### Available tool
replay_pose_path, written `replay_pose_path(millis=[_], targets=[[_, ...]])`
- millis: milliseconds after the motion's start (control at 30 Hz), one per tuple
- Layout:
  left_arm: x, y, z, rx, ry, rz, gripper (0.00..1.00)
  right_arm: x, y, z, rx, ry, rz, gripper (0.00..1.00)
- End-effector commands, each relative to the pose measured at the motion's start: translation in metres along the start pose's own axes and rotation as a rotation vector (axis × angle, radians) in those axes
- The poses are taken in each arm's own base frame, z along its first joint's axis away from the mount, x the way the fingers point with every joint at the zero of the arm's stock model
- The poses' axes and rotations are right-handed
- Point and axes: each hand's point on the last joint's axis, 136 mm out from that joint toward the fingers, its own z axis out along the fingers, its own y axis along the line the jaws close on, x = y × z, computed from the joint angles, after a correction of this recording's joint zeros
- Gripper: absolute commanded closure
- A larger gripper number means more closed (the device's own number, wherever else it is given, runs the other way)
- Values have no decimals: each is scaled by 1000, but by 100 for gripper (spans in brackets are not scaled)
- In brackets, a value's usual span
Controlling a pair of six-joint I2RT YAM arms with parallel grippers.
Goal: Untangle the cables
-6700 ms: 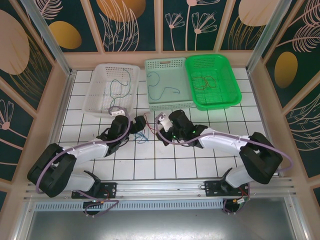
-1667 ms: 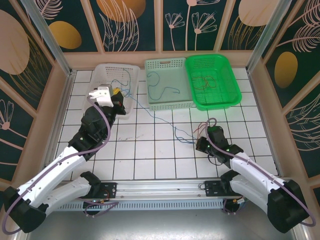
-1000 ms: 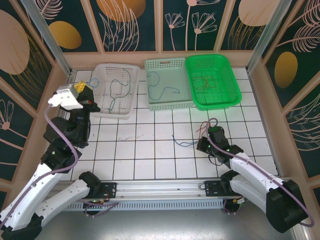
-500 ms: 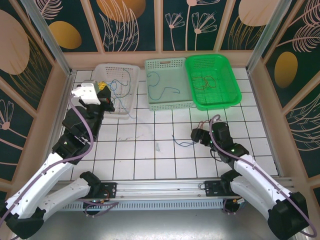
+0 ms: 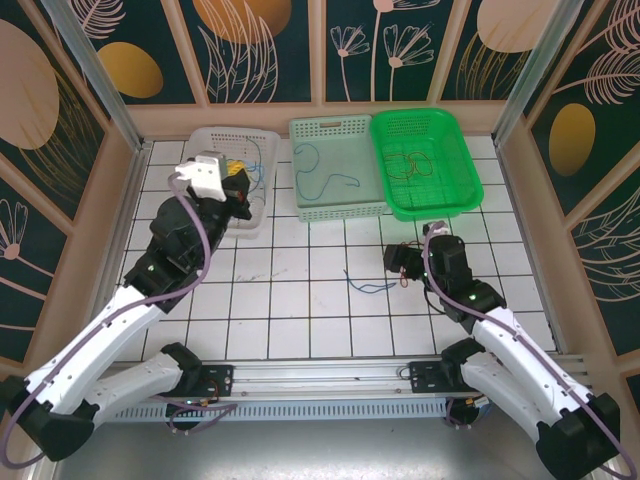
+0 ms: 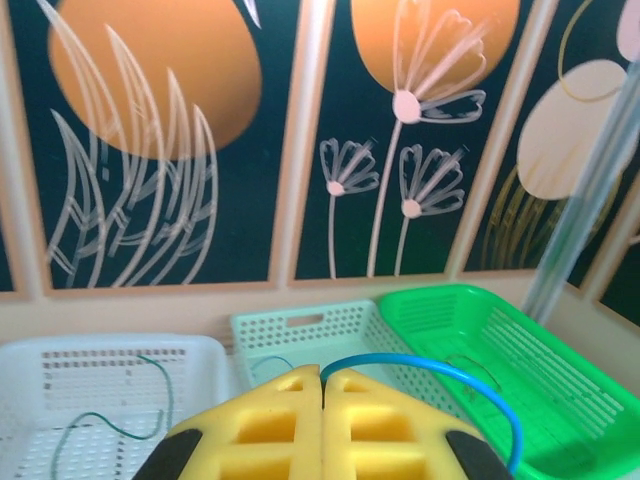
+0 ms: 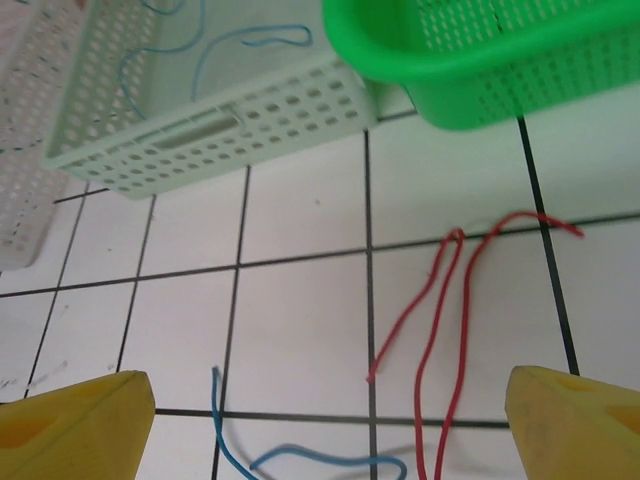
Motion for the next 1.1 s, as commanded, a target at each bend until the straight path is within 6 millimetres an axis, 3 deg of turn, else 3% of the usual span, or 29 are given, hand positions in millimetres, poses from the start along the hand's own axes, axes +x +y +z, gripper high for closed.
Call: replay_pose_path(millis=[0,133,333,500,633,967,1067], targets=[[-22,-21,1,105,-54,-47,99,-41,30,-11,-88,-133,-95,10],[-22,-23,4,110,-57,-49,98,-62,58,-12,-166,-179,-190,10],[-41,-18,-4,88,-109,-45,98,-84,123,-5,-327,-207,-373,5],[-49,-29,-5,147,-119,-59,98,-98,175,-2,-469,-265,-478,2],[-47,-34,-1,167,-104,-66,98,-99,214,-4,-593,-316,-566,1],[-52,-42,0,208,-112,-84,98,-107,277,18,-752,-396,-686,1],[-53,-43,-1,210,-114,-86,98,-99,295,31,-812,-359,-697,1]])
